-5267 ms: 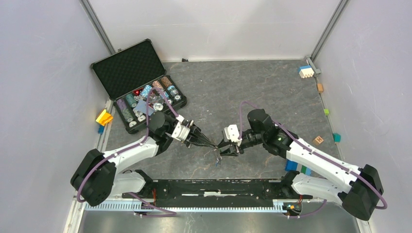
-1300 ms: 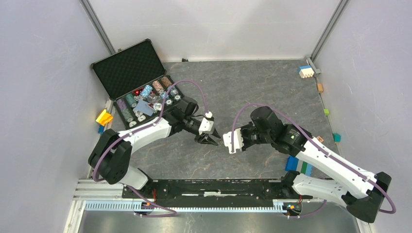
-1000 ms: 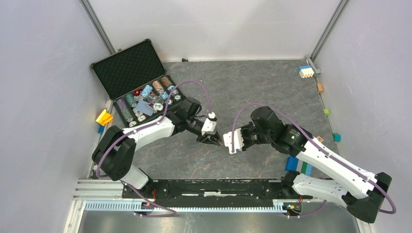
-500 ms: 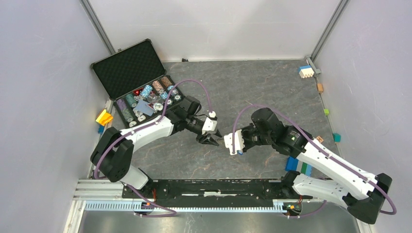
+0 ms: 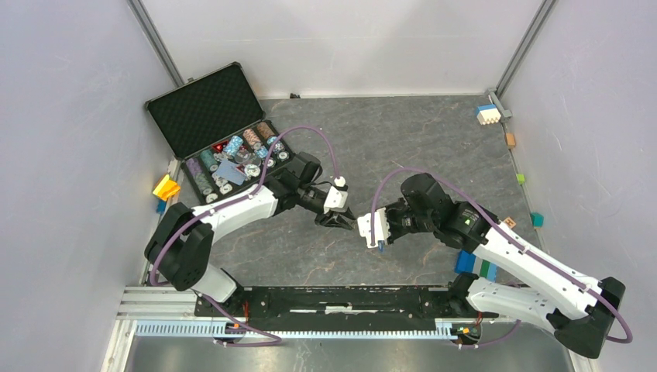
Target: Put the keys on the keyring
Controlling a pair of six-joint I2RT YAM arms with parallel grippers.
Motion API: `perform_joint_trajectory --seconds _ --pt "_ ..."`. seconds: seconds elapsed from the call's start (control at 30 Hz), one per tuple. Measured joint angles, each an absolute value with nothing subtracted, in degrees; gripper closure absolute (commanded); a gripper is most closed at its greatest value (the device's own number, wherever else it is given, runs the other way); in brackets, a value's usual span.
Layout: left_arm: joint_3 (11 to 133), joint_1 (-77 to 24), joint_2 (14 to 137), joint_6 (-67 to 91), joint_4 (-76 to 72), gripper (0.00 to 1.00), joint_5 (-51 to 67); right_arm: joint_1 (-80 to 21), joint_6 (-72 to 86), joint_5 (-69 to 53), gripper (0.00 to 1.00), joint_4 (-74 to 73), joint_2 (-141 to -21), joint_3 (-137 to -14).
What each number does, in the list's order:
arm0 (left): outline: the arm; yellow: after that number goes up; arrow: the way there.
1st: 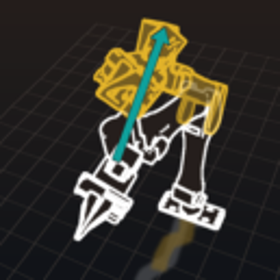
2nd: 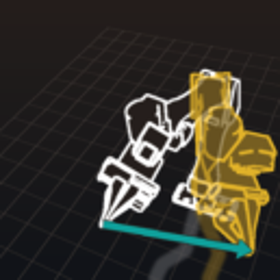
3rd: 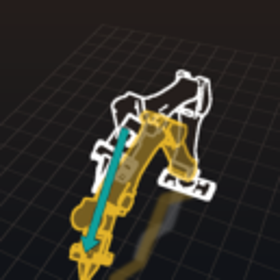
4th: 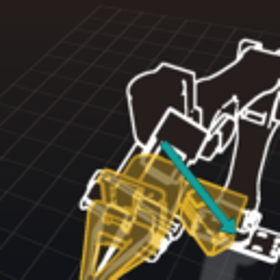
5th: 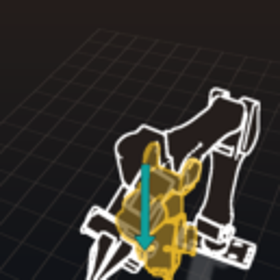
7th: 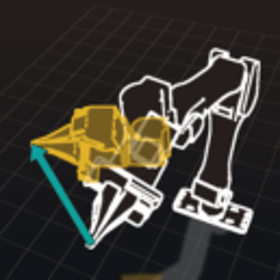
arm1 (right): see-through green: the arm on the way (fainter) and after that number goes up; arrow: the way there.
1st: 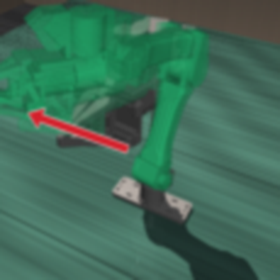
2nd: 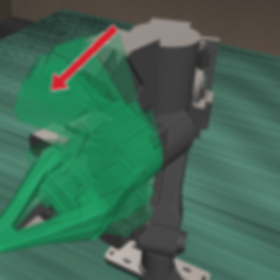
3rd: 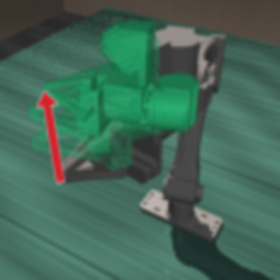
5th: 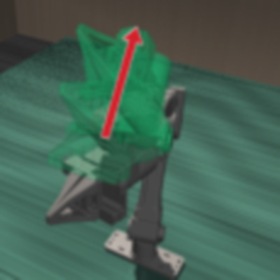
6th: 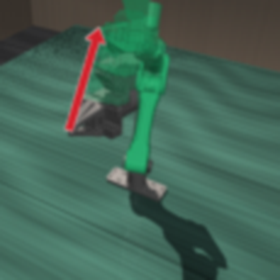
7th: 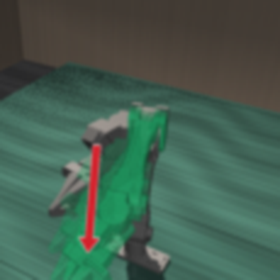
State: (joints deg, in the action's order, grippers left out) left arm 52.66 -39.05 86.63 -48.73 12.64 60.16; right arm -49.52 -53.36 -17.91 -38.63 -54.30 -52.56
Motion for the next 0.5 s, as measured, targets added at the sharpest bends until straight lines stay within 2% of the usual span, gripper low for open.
perform_joint_trajectory --seconds 0.13,0.27,0.5 --pt "53.12 -39.51 86.70 -48.14 11.79 0.60 60.18 -49.52 -53.23 -17.93 1.00 -38.46 -54.26 -52.27" --pt "53.82 -39.68 87.64 -47.72 11.31 0.66 60.16 -49.52 -53.19 -17.96 1.00 -38.22 -54.19 -51.72" --pt "53.84 -39.68 89.32 -47.40 10.85 0.93 60.14 -49.52 -53.12 -17.98 1.00 -37.89 -54.19 -50.48"
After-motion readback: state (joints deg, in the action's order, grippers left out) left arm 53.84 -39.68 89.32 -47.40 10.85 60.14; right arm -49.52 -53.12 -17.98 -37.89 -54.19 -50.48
